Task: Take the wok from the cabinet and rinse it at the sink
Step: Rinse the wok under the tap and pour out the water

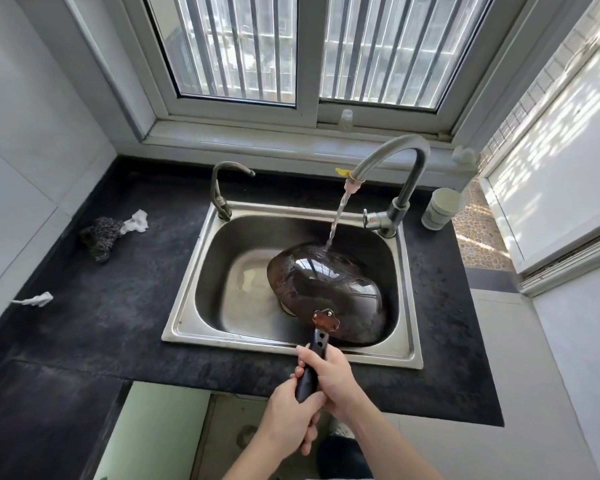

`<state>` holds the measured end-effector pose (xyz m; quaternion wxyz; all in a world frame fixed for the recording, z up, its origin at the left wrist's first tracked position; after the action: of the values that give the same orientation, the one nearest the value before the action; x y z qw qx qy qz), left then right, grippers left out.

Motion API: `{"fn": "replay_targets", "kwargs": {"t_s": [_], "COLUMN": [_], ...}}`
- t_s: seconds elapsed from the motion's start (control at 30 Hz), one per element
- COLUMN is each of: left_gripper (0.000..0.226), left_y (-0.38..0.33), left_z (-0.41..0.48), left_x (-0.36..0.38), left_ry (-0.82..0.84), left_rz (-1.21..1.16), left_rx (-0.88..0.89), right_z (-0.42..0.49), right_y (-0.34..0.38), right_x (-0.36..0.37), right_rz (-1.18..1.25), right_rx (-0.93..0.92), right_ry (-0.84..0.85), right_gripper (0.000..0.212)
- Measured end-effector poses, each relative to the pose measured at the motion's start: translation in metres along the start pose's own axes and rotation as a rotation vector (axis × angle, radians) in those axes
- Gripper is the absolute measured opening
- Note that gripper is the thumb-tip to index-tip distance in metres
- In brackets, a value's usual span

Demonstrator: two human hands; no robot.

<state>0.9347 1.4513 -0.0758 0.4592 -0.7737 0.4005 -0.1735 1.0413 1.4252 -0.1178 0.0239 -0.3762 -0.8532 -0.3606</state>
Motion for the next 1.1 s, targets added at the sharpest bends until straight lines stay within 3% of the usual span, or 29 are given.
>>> {"fn": "replay_targets", "kwargs": {"t_s": [0.1,0.27,0.53,1.1], "left_gripper": [0.016,0.008,0.003,0.017], "left_y": [-0.004,-0.023,-0.058,-0.043], "left_z": [-0.002,0.0,0.015,-0.008], "left_x": [-0.002,0.008,0.006,-0.013], "left_ry": [-0.02,-0.063,-0.079,-0.114], "left_rz": [-0.099,-0.371,-0.547,-1.016], "left_rx": [-0.073,-0.166,-0.166,-0.264], "right_z": [0.001,0.005,0.015,0.013], "right_y": [0.007,0.021,0.059,0.058], "right_x": [0.003,0.003,0.006,0.036], "right_rz": [-0.147,-0.153,-0.195,-0.642], "right_rx": [-0.012,0.002,-0.039,-0.08], "right_ry": [0.001,-0.011,-0.008,-0.11], "right_gripper": [0.019,0.015,0.022,0.025]}}
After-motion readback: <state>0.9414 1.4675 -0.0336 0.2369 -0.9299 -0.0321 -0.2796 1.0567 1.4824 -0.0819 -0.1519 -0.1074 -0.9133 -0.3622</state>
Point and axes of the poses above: each hand's wrist, its own z-axis towards the middle knuckle, its own x-axis out of the palm, y = z × x, the point moved 3 cm from there along z, towards the middle knuckle, and after that the axes turned 12 degrees about x, right-handed, at the moved point
